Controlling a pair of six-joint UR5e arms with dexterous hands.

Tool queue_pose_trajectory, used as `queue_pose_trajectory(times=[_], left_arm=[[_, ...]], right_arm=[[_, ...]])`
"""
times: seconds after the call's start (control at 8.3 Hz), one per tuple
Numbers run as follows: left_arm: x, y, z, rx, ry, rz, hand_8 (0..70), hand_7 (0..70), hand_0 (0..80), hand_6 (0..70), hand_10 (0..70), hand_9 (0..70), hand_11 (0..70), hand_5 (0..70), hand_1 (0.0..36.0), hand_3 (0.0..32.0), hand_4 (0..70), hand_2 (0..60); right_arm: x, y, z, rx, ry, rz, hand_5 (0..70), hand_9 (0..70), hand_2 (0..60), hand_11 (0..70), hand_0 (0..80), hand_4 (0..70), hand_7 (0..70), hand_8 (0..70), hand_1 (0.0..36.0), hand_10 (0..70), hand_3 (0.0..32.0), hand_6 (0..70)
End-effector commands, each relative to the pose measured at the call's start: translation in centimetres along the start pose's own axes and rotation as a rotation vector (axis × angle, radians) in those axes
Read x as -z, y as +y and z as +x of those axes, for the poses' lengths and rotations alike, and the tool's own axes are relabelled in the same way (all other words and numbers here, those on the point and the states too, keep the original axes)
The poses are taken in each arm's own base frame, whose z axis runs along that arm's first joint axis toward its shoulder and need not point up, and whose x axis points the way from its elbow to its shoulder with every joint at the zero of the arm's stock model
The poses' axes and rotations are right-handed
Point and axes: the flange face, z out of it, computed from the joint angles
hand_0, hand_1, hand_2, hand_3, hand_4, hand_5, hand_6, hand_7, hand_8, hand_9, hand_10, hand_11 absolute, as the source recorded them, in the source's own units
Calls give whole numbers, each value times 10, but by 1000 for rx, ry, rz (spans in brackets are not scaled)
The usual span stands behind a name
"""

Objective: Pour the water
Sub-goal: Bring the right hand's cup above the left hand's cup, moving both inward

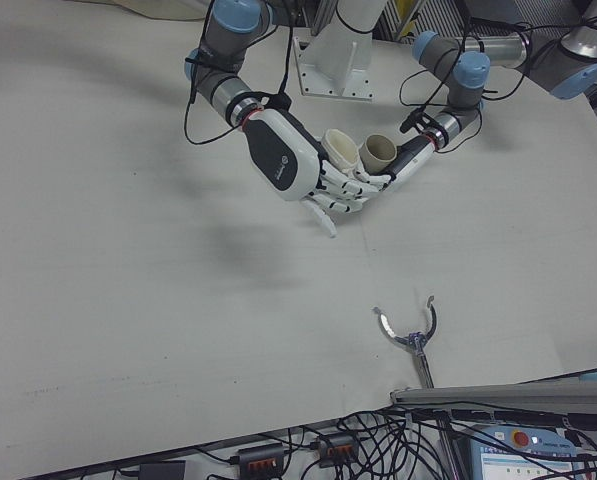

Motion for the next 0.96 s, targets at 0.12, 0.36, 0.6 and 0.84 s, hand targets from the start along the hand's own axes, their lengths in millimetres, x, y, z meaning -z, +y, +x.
queue_pose_trajectory(times=[0.12,0.36,0.6,0.84], left_arm=[[-22,36,-12,-29,-6,-43,89,144,800,261,137,37,228,700,360,0,700,600],[-28,49,-21,-21,-15,-61,89,140,800,259,136,36,227,700,360,0,700,600],[-27,44,-29,-22,-27,-51,90,143,800,263,136,37,227,700,360,0,700,600],[-26,42,-31,-22,-31,-47,90,139,800,257,139,38,231,700,360,0,700,600]], right_arm=[[18,96,-18,358,72,-102,232,279,538,0,800,148,673,252,360,0,0,653],[38,116,-15,539,159,-131,242,254,560,0,800,72,615,236,360,0,0,636],[53,126,-33,698,209,-122,228,167,528,0,800,0,488,171,360,0,34,524],[58,122,-37,730,245,-103,218,124,540,0,800,0,450,134,360,0,56,474]])
